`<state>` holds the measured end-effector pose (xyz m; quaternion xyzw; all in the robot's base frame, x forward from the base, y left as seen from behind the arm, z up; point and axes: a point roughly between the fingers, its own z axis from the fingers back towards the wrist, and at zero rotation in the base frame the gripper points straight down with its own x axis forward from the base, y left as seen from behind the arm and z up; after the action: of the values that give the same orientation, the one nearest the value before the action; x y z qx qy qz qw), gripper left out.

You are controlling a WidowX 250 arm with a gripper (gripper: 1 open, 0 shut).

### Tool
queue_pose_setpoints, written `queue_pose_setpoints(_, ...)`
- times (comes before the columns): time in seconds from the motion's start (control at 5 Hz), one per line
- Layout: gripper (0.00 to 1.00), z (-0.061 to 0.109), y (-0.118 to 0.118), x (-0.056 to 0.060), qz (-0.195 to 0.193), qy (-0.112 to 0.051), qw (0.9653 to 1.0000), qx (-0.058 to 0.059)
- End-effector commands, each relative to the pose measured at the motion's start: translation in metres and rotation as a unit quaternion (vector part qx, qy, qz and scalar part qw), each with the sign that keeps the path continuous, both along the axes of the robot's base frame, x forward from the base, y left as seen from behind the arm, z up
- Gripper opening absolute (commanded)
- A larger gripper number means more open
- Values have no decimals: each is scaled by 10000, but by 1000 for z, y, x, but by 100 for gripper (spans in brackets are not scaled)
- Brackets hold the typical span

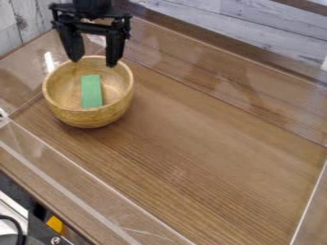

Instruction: Remove the green block from inside the brown bowl and put it on the table

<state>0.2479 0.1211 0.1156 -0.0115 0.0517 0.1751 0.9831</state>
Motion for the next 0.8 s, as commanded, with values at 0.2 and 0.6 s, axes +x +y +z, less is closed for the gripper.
queue_pose_setpoints(0.2,100,-10,20,-2,267,-92,9996,23)
queue_pose_setpoints(0.6,100,-27,29,-2,405,-60,9992,-45)
